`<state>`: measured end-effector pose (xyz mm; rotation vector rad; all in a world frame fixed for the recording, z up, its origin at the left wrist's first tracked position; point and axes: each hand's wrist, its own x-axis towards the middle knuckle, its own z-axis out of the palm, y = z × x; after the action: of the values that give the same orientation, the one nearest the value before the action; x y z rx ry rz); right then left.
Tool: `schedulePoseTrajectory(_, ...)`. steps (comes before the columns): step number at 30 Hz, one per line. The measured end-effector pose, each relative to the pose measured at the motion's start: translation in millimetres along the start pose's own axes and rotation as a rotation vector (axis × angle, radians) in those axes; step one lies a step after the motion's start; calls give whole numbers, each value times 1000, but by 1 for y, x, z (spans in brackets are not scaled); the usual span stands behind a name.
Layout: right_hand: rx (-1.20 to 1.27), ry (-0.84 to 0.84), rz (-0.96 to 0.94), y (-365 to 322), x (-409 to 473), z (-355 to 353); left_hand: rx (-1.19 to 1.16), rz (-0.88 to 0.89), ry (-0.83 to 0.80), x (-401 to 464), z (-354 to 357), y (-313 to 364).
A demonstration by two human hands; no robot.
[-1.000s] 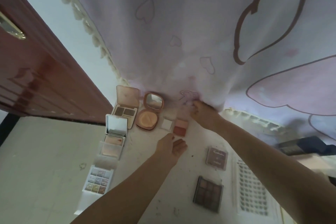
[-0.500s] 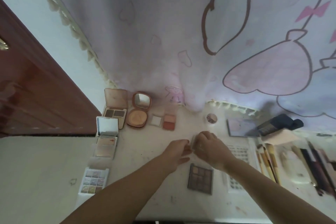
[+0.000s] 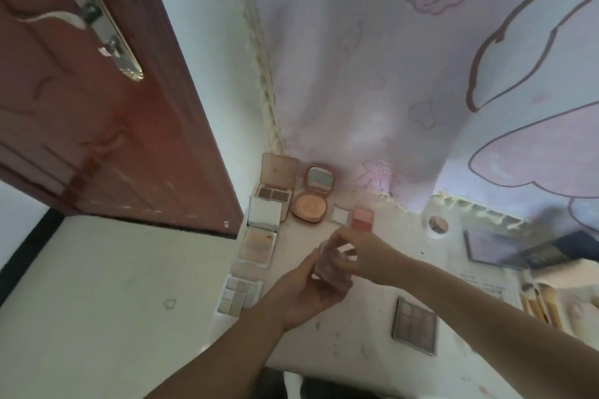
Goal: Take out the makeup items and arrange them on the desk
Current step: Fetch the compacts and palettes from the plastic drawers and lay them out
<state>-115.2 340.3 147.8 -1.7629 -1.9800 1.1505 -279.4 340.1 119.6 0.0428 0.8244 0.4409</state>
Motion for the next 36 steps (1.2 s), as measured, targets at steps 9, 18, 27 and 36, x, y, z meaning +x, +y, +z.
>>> schedulePoseTrajectory(9, -130, -32, -15, -10, 20, 21, -175, 72, 0, -2, -14, 15)
schedulePoseTrajectory(18, 343, -163, 222, -4, 40, -18, -182, -17, 63, 4, -30, 11)
schedulePoseTrajectory(27, -103, 39, 103, -1, 97, 1, -316, 141, 368, 13, -45, 5)
schedulePoseTrajectory(36, -140, 114, -75, 3, 115, 19, -309, 285, 423, 10, -43, 12)
